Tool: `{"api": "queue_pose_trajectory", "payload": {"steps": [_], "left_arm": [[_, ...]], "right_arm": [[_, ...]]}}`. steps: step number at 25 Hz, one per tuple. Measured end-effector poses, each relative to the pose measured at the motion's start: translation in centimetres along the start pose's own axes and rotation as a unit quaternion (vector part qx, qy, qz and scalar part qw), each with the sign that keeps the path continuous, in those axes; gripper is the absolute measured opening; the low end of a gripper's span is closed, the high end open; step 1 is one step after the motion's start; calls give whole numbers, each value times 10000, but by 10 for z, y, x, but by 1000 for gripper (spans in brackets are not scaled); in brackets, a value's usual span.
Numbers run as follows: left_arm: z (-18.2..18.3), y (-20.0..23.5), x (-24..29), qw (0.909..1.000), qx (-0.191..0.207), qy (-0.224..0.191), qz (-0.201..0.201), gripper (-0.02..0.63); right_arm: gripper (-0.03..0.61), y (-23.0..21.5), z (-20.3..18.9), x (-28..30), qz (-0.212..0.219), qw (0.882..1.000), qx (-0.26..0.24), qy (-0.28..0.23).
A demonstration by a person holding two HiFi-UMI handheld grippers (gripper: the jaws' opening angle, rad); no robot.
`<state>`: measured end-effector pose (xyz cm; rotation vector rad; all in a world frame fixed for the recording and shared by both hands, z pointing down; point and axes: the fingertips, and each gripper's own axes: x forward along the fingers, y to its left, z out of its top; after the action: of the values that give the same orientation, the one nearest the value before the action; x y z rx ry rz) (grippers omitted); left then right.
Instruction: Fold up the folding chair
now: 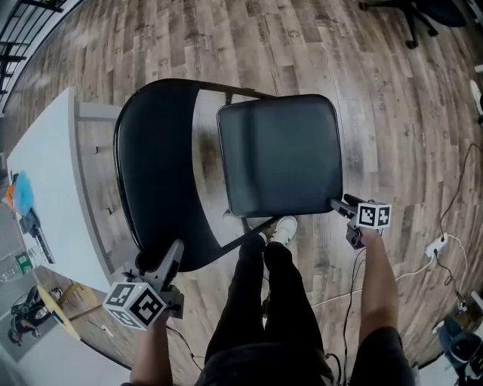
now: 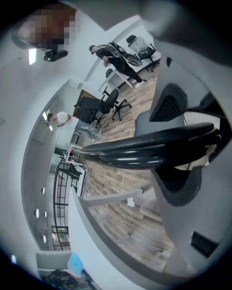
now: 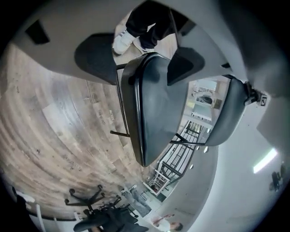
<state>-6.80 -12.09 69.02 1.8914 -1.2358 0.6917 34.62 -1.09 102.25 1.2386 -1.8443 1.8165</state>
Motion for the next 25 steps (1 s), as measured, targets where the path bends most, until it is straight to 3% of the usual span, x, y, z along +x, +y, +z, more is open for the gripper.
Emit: {"api": "queue_pose_trajectory", "payload": {"steps": [2,7,9,12,20,23,25], "left_arm": [[5,-6,6,9999,-139,59,-76,304],[10,-7,23,9999,-64,-28,-114,299],[11,-4,26,9999,-121,-88,-79,214],[9,-1,27,9998,-144,-101,-74,160],[10,-4,29,9990,-279,-90,-348,100],[15,-6,23,9991,-238,-134,-316,98],[20,-5,16,9992,-238,-171,-268,98]], "right_arm": [[331,-3,5,8,230,9996,137,-57],[337,2,14,31,830,9963,213,66],[339,3,13,36,1055,9939,236,227],[342,5,9,48,1273,9906,281,418],[350,8,12,55,1326,9903,382,158],[350,13,10,49,1063,9931,414,263],[348,29,16,46,1191,9922,328,173]]}}
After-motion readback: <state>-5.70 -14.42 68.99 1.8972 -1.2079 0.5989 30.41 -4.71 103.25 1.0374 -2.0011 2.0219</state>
